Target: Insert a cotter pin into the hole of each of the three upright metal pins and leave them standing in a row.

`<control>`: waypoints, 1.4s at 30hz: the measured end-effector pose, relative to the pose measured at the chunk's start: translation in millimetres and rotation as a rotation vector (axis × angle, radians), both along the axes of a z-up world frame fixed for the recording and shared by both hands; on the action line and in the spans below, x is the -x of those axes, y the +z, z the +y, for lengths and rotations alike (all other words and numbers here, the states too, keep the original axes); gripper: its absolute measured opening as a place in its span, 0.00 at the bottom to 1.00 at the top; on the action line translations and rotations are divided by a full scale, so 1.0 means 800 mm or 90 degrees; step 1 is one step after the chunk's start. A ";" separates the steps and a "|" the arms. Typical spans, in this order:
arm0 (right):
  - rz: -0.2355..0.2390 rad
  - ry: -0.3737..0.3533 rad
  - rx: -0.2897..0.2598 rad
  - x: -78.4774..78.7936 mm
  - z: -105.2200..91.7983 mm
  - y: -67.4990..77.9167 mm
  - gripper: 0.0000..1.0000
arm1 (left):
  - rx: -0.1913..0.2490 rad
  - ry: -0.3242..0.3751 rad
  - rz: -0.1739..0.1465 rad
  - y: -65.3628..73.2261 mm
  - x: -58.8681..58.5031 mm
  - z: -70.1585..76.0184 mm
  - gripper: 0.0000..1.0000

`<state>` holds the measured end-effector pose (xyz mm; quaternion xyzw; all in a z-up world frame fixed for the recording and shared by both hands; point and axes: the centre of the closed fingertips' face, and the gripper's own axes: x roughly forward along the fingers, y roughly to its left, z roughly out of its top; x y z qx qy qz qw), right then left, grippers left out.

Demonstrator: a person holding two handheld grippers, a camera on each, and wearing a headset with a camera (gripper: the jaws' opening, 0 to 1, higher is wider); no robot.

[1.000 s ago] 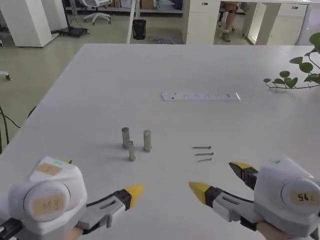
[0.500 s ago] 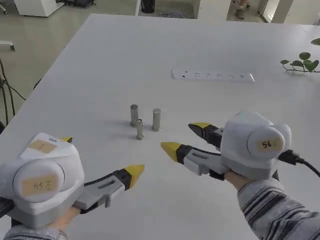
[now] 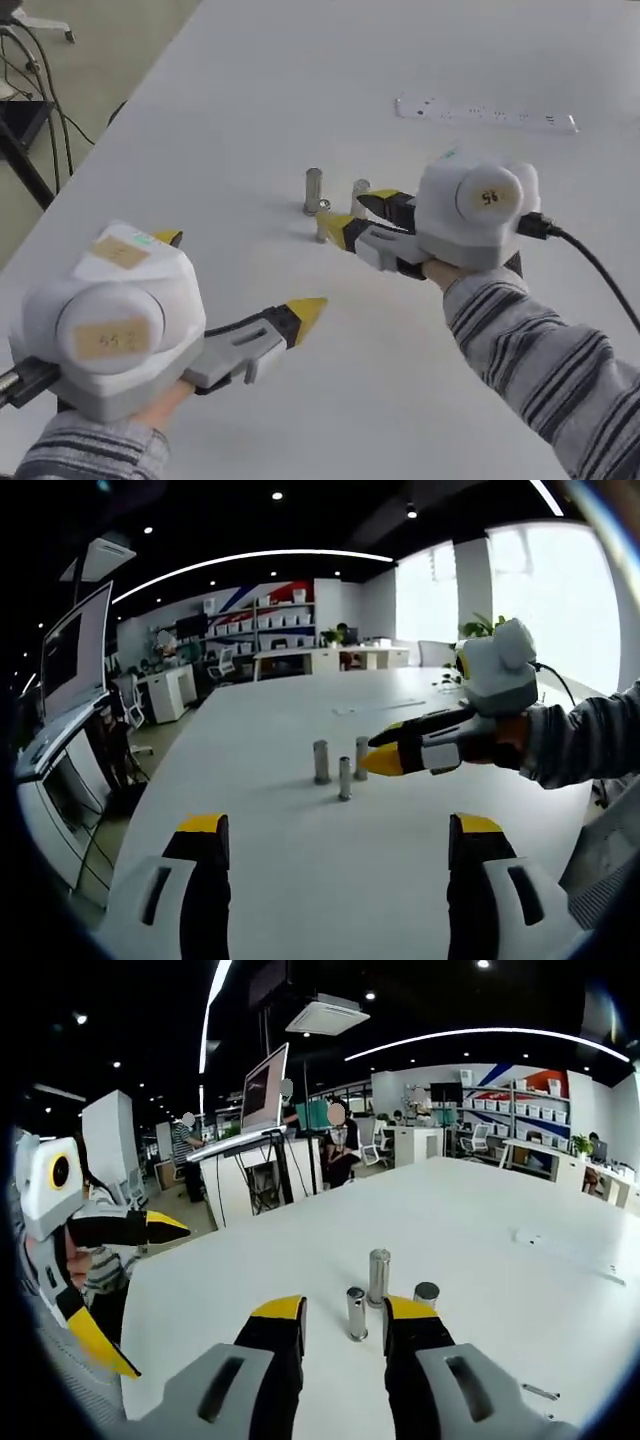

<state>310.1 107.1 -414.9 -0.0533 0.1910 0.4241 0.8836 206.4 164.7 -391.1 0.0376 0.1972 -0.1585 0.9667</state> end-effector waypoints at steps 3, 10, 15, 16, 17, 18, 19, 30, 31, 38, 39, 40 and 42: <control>0.004 0.011 0.013 -0.005 0.012 -0.011 0.22 | -0.002 0.000 0.007 -0.005 0.000 -0.001 0.89; 0.014 -0.002 0.034 -0.017 0.022 -0.033 0.14 | -0.005 0.002 0.004 -0.005 -0.004 -0.001 0.88; 0.015 -0.016 0.039 -0.026 0.022 -0.039 0.08 | -0.006 -0.003 0.004 -0.006 -0.003 -0.004 0.87; 0.015 -0.018 0.039 -0.026 0.021 -0.039 0.06 | -0.006 -0.004 0.005 -0.006 -0.003 -0.005 0.87; 0.014 -0.018 0.041 -0.027 0.021 -0.040 0.06 | -0.007 -0.005 0.006 -0.007 -0.003 -0.005 0.87; 0.014 -0.018 0.042 -0.026 0.021 -0.040 0.05 | -0.008 -0.005 0.008 -0.008 -0.003 -0.005 0.87; 0.012 -0.019 0.043 -0.027 0.020 -0.040 0.05 | -0.007 -0.006 0.011 -0.009 -0.003 -0.006 0.87; -0.010 0.047 0.090 -0.008 0.012 -0.037 0.04 | -0.012 -0.021 0.013 -0.010 -0.002 -0.013 0.86; -0.012 0.059 0.091 -0.005 0.011 -0.036 0.04 | -0.011 -0.023 0.013 -0.010 -0.002 -0.014 0.86; -0.004 0.103 0.093 0.011 -0.003 -0.036 0.04 | -0.015 -0.037 0.011 -0.009 -0.003 -0.021 0.85; -0.002 0.107 0.094 0.012 -0.005 -0.036 0.04 | -0.015 -0.040 0.011 -0.010 -0.003 -0.023 0.85; -0.001 0.109 0.094 0.013 -0.007 -0.036 0.04 | -0.015 -0.041 0.012 -0.010 -0.002 -0.023 0.85; 0.000 0.127 0.096 0.018 -0.011 -0.036 0.04 | -0.015 -0.044 0.012 -0.010 -0.002 -0.025 0.85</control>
